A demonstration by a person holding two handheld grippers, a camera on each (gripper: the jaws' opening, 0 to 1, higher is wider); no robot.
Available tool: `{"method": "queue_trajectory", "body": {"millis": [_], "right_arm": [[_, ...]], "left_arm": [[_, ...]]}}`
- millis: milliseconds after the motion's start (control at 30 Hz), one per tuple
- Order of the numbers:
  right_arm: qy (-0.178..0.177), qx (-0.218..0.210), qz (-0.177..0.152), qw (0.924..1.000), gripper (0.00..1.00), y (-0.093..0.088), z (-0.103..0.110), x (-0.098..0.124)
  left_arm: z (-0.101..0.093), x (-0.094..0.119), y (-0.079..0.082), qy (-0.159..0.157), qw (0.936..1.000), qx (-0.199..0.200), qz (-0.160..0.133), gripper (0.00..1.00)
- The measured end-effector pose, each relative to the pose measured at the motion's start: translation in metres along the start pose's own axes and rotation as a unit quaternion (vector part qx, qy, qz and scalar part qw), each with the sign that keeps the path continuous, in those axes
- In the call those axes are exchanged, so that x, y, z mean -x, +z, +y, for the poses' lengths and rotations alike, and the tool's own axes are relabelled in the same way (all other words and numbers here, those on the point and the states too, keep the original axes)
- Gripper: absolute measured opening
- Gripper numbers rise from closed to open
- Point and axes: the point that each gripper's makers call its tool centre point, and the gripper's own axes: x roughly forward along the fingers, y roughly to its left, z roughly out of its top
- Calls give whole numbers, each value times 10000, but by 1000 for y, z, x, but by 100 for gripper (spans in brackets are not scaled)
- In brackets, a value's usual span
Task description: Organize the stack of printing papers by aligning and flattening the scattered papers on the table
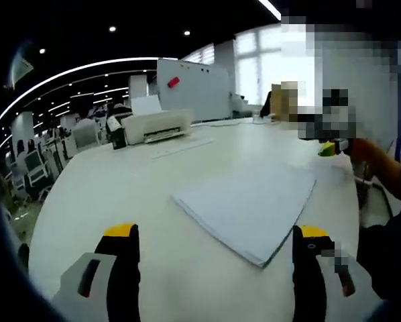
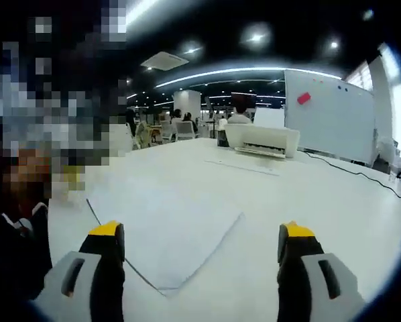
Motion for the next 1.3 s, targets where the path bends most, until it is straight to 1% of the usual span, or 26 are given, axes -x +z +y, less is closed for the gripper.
{"method": "queue_trajectory", "body": {"millis": [133, 300, 433, 567, 667, 733, 800, 967, 1067, 1100, 1167, 1300], "right_arm": [[111, -178, -85, 9997, 90, 4, 8, 12], [54, -77, -89, 9999, 90, 5, 12, 26], [30, -46, -51, 10000, 90, 3, 16, 38], [9, -35, -5, 10000, 90, -1, 20, 49], [-32, -58, -14, 10000, 90, -3, 20, 57], [-65, -84, -44, 9999, 90, -3, 20, 61], [-86, -96, -68, 9999, 90, -3, 20, 65], [-119, -70, -94, 9999, 90, -1, 21, 74], [-126, -64, -94, 9999, 90, -1, 21, 75], [-162, -66, -132, 9998, 90, 0, 21, 80], [-188, -88, -181, 9996, 90, 2, 19, 83], [-238, -106, -208, 9994, 90, 3, 18, 86]], "left_arm": [[-3, 15, 0, 103, 9999, -96, 23, 97], [-9, 33, -1, 148, 9998, -92, 12, 97], [-13, 44, -5, 207, 9997, -120, 75, 97], [-18, 54, -5, 205, 9998, 21, 32, 97], [-23, 59, -3, 181, 9998, 107, -29, 97], [-27, 61, -2, 196, 9998, 86, -51, 97], [-28, 64, -3, 236, 9997, 23, -21, 97], [-34, 70, -3, 224, 9997, 7, 24, 97], [-34, 70, -3, 235, 9997, -15, 23, 97], [-35, 73, -1, 269, 9996, -43, 16, 97], [-35, 74, 0, 277, 9996, -28, -11, 97], [-34, 75, -2, 323, 9995, -48, 5, 97]]}}
